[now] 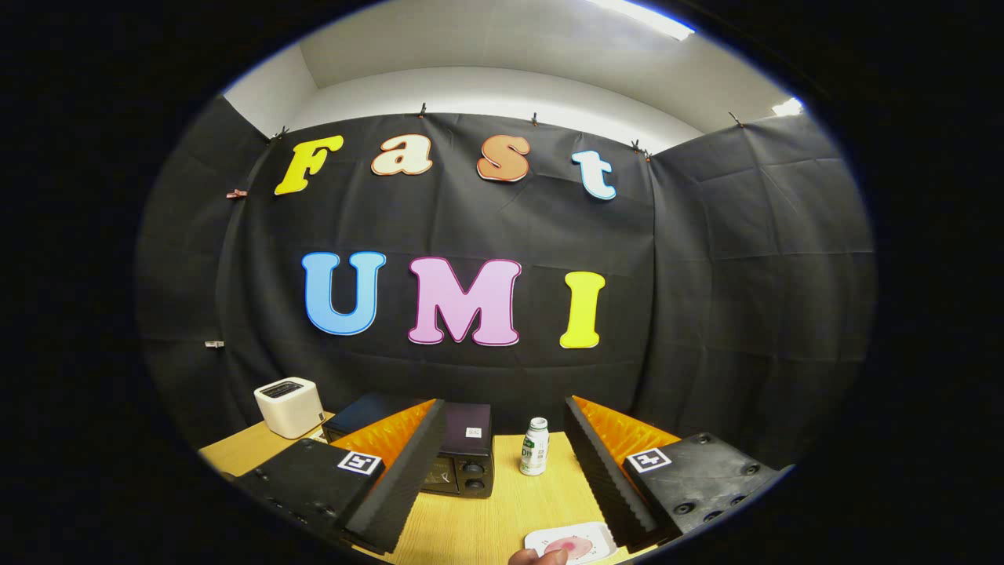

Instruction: Open the toaster oven, put the food inside, and close the toaster oven door.

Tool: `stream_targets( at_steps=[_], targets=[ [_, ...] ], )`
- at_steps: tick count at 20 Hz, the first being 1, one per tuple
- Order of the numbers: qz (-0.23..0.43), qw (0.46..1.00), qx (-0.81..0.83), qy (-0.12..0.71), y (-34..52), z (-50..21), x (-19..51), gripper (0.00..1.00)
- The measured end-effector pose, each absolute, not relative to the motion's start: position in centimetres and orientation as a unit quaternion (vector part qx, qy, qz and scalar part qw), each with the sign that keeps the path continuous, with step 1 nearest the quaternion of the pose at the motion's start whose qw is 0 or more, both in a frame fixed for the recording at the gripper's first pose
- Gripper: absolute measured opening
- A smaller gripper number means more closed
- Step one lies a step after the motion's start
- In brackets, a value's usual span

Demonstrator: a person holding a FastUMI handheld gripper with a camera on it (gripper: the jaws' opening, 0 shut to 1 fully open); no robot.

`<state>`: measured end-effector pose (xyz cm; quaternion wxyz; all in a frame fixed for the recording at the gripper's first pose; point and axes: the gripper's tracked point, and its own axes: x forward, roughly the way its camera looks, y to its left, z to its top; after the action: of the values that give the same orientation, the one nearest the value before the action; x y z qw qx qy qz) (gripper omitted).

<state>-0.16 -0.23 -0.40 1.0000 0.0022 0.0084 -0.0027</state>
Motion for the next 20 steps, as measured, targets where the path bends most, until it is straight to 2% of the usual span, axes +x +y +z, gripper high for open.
stream_targets(
  at_steps=[11,20],
  targets=[
    [0.000,1.000,0.008,0.011,2.2,-1.0,1.6,0.97],
    [0.062,0.996,0.032,0.057,14.8,-5.6,6.6,0.97]
  ],
)
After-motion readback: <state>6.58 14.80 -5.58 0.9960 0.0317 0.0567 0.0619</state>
